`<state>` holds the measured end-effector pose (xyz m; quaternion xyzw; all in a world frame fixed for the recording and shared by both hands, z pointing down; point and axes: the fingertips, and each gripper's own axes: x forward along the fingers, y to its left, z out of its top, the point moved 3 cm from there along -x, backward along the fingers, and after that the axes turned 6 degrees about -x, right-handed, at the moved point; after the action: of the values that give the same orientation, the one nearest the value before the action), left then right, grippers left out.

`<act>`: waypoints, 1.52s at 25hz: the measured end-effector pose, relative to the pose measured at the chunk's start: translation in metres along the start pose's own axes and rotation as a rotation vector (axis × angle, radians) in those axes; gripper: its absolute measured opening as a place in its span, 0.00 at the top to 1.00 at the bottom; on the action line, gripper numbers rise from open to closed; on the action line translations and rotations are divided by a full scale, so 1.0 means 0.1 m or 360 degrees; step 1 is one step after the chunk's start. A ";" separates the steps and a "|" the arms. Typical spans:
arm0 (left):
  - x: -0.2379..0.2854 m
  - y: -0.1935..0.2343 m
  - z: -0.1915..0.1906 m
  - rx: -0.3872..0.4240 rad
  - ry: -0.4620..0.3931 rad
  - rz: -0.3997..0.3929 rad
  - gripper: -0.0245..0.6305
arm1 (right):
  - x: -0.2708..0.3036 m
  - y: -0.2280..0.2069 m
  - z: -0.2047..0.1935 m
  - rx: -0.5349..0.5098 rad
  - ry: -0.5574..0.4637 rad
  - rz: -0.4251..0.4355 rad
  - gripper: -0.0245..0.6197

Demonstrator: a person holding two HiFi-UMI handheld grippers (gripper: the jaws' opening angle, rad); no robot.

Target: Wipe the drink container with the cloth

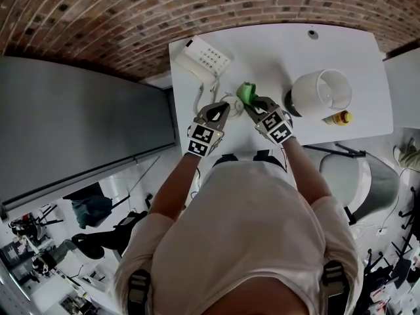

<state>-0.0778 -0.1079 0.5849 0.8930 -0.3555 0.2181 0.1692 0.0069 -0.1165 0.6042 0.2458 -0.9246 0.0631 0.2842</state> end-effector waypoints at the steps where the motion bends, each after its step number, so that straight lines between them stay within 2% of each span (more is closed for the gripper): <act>1: 0.00 0.00 0.00 0.0003 0.0000 -0.0001 0.95 | -0.01 0.01 0.00 0.0000 -0.0003 0.0008 0.90; 10: 0.00 0.00 0.01 -0.0003 0.0004 -0.0003 0.95 | -0.13 0.22 -0.05 -0.0035 0.0007 0.0050 0.90; 24: 0.00 0.00 -0.01 0.0030 -0.0017 -0.0002 0.95 | -0.09 0.70 -0.08 0.0081 -0.0017 0.0069 0.90; 38: 0.01 0.01 -0.01 0.0009 -0.0017 -0.0025 0.95 | 0.12 1.12 0.05 0.0007 -0.0039 0.0267 0.90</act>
<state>-0.0779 -0.1084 0.5860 0.8973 -0.3488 0.2131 0.1665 -0.0591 -0.0251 0.6093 0.1689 -0.9452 0.0857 0.2659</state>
